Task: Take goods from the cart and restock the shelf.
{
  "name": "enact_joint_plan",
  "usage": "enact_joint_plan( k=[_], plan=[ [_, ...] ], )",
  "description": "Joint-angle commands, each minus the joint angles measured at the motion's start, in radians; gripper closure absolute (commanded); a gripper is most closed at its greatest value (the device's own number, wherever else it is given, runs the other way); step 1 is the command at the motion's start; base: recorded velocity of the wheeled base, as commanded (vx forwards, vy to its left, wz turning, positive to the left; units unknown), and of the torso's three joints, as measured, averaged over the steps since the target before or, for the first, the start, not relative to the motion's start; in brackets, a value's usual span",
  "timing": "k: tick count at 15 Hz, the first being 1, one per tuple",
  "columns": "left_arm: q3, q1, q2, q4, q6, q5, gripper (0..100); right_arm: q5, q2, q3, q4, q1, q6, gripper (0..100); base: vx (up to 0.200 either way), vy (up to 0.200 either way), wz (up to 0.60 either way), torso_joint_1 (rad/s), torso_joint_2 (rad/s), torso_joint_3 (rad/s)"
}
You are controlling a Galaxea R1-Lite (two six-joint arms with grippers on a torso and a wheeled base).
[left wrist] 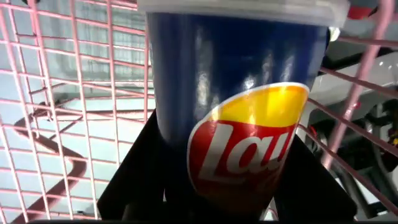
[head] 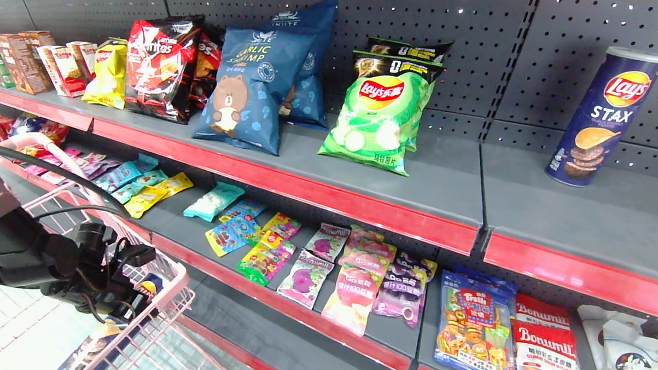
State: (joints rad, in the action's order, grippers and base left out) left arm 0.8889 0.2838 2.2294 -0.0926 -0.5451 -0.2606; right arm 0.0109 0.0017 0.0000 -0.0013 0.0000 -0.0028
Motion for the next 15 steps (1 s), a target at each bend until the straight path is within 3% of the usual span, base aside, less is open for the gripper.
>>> enact_joint_plan(
  k=[1, 7, 10, 12, 15],
  plan=[
    [-0.030, 0.020, -0.168, -0.006, 0.025, -0.045, 100, -0.002, 0.000, 0.000, 0.000, 0.000, 0.000, 0, 0.000, 0.000, 0.00, 0.000, 0.00, 0.000],
    [-0.081, 0.087, -0.418, -0.010, 0.017, -0.141, 100, -0.003, 0.000, 0.000, 0.000, 0.000, 0.001, 0, 0.000, 0.000, 0.00, 0.000, 0.00, 0.000],
    [-0.068, 0.078, -0.600, -0.030, 0.028, -0.186, 100, -0.003, 0.000, 0.000, -0.002, 0.000, 0.001, 0, 0.000, 0.000, 0.00, 0.000, 0.00, 0.000],
    [-0.045, 0.035, -0.777, -0.039, 0.037, -0.200, 100, -0.005, 0.000, 0.000, -0.002, 0.000, -0.002, 0, 0.000, 0.000, 0.00, 0.000, 0.00, 0.000],
    [-0.013, -0.089, -0.947, -0.038, 0.140, -0.192, 100, -0.005, 0.000, 0.000, 0.000, 0.000, 0.000, 0, 0.000, 0.000, 0.00, 0.000, 0.00, 0.000]
  ],
)
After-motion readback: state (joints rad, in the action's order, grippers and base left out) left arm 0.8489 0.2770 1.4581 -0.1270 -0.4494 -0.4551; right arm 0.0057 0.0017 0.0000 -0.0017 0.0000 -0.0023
